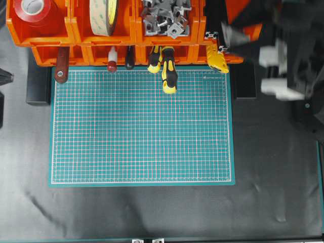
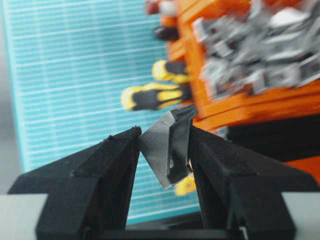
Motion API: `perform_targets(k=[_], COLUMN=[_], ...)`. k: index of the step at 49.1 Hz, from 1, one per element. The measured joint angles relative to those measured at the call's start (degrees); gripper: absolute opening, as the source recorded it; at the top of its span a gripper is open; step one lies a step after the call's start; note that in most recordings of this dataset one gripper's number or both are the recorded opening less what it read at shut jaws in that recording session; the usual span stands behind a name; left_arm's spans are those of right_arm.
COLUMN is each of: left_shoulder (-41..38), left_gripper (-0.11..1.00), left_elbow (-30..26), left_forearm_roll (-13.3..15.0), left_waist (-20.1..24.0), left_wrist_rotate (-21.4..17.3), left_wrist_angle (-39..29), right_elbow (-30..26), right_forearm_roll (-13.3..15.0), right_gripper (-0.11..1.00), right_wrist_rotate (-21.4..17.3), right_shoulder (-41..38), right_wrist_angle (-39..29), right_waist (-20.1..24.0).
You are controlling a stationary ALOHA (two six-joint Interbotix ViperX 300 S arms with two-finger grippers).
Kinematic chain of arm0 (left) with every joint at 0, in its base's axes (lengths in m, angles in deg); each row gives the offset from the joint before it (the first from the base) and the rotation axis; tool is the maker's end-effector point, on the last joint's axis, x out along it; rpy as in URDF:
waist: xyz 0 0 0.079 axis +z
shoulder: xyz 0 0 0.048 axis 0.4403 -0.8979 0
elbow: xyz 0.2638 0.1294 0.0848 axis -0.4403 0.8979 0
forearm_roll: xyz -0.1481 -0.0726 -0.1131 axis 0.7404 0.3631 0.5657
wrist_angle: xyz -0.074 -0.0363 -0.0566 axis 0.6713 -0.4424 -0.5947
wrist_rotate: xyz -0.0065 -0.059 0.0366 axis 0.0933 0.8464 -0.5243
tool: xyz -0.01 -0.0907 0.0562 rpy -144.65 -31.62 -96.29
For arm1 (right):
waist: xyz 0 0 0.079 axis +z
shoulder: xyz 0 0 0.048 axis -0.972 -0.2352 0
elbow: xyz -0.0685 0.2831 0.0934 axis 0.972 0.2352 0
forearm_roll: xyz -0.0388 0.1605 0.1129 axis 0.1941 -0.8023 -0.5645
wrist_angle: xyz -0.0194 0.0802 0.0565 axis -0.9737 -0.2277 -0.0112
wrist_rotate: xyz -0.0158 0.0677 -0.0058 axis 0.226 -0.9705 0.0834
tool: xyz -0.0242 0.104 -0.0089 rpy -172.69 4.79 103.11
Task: Pick corner brachets from container rack with right arm.
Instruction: 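Lift the bracket out and swing the right arm over the mat, then hold the bracket above the green cutting mat with the right gripper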
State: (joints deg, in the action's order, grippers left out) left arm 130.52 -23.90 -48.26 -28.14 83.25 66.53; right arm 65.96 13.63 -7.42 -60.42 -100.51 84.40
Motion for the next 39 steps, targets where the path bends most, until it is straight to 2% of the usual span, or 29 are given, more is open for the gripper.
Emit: perform_targets(k=[6,18,27,39], left_shoulder=[0.0,0.0,0.0,0.4], left_gripper=[0.0,0.0,0.0,0.0], left_elbow=[0.0,0.0,0.0,0.0], left_forearm_roll=[0.0,0.0,0.0,0.0], left_waist=[0.0,0.0,0.0,0.1], left_wrist_rotate=[0.0,0.0,0.0,0.0], left_wrist_angle=[0.0,0.1,0.1,0.0], right_elbow=[8.0,20.7,25.2,26.0], right_forearm_roll=[0.0,0.0,0.1,0.1], right_gripper=[0.32,0.32,0.32,0.32], right_wrist_rotate=[-5.1,-10.7,-12.4,-12.4], right_shoulder=[2.5,2.2,-1.8,-10.5], right_wrist_angle=[6.2,17.4,26.5,38.9], right_waist=[2.5,7.3,9.1,9.2])
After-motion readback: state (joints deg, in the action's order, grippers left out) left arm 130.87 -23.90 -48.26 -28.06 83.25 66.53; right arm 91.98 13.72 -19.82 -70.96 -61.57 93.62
